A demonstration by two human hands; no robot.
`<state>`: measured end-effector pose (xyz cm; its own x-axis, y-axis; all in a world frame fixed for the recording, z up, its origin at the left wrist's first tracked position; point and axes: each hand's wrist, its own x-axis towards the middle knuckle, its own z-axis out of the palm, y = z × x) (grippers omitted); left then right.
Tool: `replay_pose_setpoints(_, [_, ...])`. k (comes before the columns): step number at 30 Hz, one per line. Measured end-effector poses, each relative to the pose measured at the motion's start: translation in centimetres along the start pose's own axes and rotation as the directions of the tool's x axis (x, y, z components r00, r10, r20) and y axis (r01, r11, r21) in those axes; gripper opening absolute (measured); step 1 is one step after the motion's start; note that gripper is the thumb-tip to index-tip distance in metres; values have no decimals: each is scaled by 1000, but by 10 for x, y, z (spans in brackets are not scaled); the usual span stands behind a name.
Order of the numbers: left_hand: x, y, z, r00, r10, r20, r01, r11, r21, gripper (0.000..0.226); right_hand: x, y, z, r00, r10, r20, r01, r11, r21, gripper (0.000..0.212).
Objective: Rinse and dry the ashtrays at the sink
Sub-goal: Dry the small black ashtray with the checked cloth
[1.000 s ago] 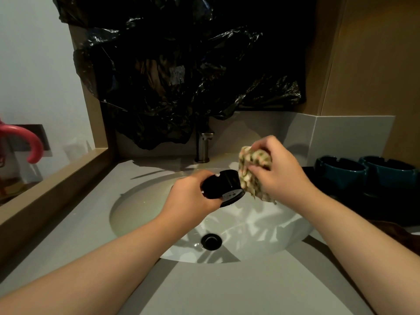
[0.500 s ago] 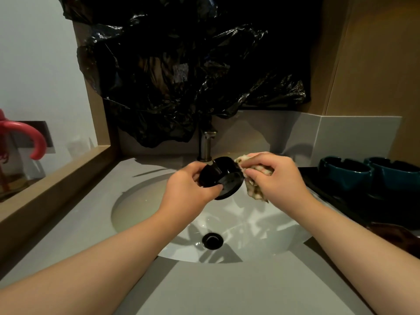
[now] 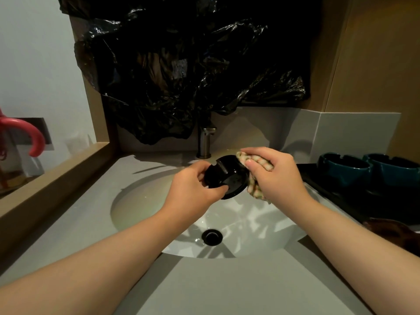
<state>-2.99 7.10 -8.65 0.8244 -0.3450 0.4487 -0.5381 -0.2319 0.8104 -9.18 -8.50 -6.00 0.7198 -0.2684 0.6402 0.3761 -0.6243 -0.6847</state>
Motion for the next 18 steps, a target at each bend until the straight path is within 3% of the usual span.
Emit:
replay_pose_setpoints(3, [0,0,1,1000,23,-17,-22,999,34,25,-5,-7,8,979,-202,23,204,976,-81,24])
replay_pose_setpoints(5, [-2,3,1,998,44,-41,-43,999,34,24,-5,-8,9,967,-255,24,256,964,-75,25])
replay_pose_setpoints(9, [-2,5,0,999,-13,-43,10,997,-74,27,2,-2,2,998,66,22,-68,992,104,23])
replay_pose_setpoints(13, [3,5,-3,995,-91,-45,84,986,-145,26,16,14,-17,910,374,180,-362,927,-95,26])
replay_pose_setpoints(16, [5,1,-3,986,-164,34,168,969,-181,26,19,10,-31,837,418,352,-357,906,-228,38])
replay_pose_setpoints(18, [6,-2,-3,978,-194,81,206,957,-203,27,19,4,-37,841,366,398,-281,924,-258,46])
